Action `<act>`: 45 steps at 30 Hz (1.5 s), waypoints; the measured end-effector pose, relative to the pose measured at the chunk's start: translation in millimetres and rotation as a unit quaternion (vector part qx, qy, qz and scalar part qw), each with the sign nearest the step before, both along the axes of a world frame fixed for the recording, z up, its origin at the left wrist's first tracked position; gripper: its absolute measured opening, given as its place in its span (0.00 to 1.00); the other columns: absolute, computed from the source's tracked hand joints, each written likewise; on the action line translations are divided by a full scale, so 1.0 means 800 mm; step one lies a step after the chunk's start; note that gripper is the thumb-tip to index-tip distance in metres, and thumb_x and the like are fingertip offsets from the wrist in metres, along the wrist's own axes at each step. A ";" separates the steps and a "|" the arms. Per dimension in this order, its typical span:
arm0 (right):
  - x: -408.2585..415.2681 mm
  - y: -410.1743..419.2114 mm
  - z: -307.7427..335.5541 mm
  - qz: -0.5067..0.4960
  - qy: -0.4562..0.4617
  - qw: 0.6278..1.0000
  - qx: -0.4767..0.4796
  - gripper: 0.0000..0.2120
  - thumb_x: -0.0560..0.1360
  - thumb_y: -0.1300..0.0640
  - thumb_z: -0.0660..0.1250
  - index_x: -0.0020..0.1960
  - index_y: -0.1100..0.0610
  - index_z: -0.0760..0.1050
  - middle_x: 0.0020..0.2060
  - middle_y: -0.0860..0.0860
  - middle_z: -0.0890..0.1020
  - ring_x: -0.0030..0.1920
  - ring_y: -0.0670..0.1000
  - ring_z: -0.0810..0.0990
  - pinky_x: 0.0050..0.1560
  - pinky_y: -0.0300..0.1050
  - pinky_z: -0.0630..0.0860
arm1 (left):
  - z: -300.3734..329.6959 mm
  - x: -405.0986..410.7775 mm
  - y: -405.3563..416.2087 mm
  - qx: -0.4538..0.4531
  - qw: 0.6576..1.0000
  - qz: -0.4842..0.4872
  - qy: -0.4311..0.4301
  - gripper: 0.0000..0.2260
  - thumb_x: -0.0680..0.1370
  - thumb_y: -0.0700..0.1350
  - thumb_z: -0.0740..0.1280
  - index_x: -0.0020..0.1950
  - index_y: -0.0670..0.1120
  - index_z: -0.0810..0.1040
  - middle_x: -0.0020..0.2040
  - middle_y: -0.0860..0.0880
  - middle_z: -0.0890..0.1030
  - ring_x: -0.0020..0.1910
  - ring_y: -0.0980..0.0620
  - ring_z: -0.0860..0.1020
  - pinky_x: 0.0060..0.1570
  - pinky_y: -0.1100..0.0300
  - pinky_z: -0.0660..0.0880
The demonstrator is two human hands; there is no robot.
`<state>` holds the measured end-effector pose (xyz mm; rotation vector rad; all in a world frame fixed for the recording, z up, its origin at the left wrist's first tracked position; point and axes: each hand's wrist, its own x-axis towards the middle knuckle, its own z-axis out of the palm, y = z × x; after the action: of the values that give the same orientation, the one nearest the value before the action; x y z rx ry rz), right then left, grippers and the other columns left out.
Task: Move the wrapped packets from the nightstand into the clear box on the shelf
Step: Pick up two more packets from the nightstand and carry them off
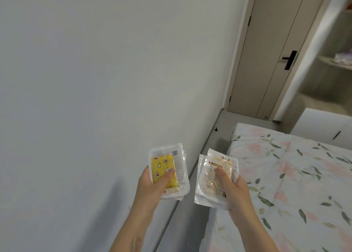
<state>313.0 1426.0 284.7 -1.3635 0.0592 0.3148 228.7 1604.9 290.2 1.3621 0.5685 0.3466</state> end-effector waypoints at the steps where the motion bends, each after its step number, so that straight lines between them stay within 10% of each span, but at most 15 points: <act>1: 0.011 0.002 0.002 -0.010 -0.002 1.000 0.000 0.06 0.77 0.57 0.67 0.51 0.56 0.81 0.43 0.50 0.87 0.43 0.51 0.86 0.46 0.47 0.79 | 0.000 0.014 0.004 0.000 1.000 -0.009 0.002 0.12 0.74 0.45 0.72 0.56 0.50 0.79 0.49 0.49 0.85 0.48 0.48 0.84 0.48 0.50 0.82; 45: 1.116 0.007 0.021 -0.165 -0.036 0.985 -0.025 0.07 0.74 0.57 0.71 0.51 0.56 0.81 0.42 0.51 0.87 0.42 0.52 0.86 0.41 0.46 0.80 | -0.003 1.224 0.049 -0.049 0.985 -0.164 -0.034 0.12 0.74 0.45 0.71 0.57 0.49 0.80 0.50 0.47 0.85 0.48 0.46 0.84 0.43 0.52 0.81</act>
<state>1205.7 1431.7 301.1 -1.3870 0.2327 -0.0145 1207.7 1643.8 288.0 1.3169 0.2922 0.0947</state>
